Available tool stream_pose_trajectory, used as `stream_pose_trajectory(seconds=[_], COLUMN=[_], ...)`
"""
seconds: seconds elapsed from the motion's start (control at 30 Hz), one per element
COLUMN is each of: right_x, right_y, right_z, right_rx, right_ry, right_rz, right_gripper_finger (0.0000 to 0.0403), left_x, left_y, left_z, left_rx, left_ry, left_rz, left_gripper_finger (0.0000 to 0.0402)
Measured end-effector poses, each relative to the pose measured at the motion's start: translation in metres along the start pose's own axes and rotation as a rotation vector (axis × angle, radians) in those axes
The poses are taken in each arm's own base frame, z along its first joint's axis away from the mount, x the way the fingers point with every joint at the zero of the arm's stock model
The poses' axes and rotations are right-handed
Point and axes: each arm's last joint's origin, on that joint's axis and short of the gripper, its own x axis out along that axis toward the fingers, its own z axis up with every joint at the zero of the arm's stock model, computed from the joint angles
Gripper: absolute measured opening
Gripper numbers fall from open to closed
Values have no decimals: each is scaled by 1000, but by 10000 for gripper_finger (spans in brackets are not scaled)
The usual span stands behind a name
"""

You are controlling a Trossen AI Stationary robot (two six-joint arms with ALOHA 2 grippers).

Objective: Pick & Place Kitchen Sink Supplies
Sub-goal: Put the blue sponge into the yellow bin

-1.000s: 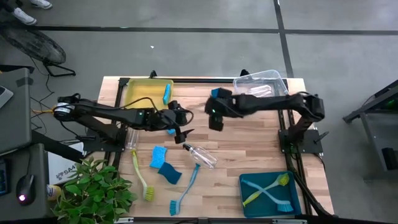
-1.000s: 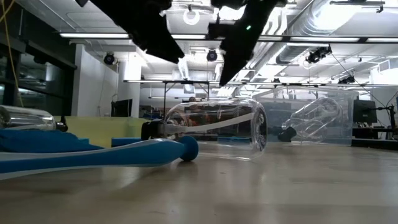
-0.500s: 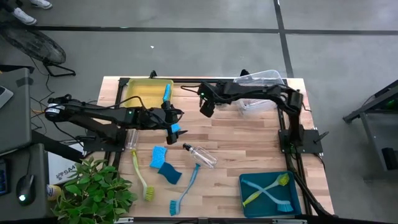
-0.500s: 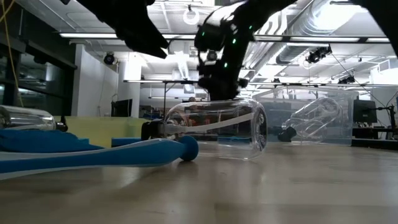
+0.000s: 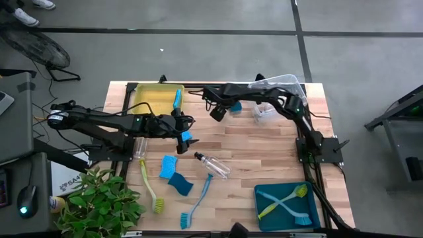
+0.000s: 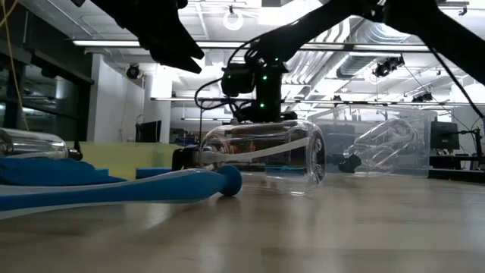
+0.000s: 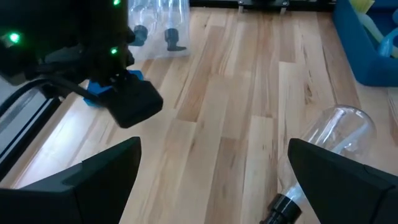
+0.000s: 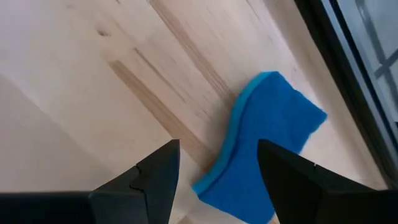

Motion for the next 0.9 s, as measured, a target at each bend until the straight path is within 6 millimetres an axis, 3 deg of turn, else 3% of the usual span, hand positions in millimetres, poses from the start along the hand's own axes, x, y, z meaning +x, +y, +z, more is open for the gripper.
stream_pose_trajectory(seconds=[0.33,0.57,0.9], right_x=[9,24,29], right_y=[-17,-30,-31], right_z=[3,-7,-12], right_rx=[76,91,56], right_ry=[85,178,215], right_rz=[111,143,191], right_gripper_finger=[209,209,204], left_x=[0,0,0], left_y=[0,0,0], left_z=[-1,-2,-2], left_rx=[-11,-17,-15], left_ry=[13,17,23], left_rz=[-5,-6,-5], left_gripper_finger=[399,399,399])
